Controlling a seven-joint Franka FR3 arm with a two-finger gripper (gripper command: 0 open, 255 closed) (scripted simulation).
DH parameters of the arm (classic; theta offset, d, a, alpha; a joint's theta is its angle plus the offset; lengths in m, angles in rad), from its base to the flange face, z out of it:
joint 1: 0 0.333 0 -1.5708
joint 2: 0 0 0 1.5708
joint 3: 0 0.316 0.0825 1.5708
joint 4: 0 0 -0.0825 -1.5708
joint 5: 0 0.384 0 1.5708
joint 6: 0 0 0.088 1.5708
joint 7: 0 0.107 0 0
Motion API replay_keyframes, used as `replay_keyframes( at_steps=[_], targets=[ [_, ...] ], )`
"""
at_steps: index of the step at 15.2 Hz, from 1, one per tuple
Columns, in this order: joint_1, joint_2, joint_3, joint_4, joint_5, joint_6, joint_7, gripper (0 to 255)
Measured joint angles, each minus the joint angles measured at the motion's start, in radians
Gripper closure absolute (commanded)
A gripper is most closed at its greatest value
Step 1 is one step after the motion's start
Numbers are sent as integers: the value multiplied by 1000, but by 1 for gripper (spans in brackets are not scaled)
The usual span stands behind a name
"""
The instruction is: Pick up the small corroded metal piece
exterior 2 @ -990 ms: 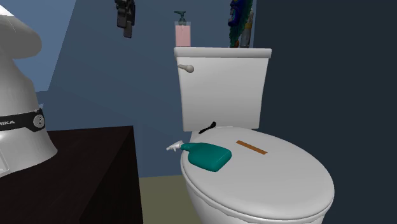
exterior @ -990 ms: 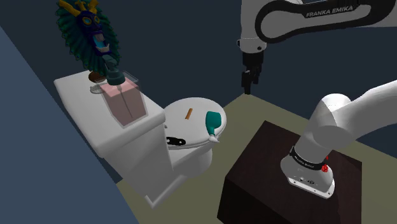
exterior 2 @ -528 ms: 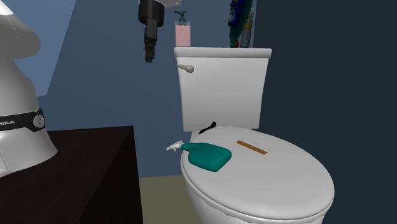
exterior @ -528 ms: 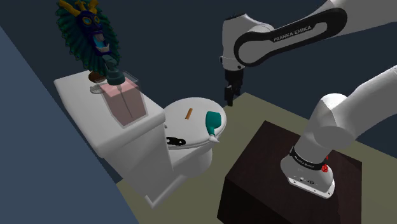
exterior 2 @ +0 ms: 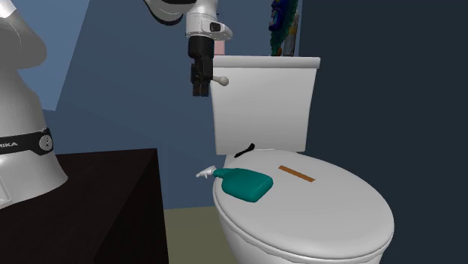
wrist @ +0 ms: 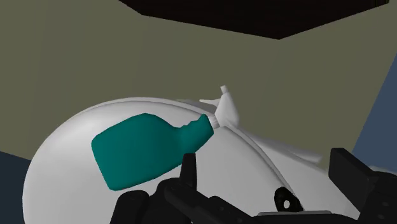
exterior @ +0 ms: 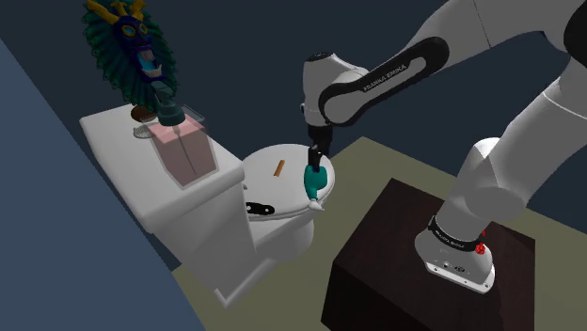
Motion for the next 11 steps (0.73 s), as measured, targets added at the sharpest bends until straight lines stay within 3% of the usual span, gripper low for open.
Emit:
replay_keyframes(
  at_steps=[11],
  targets=[
    [40,427,36,212,-81,274,19,0]
  ],
)
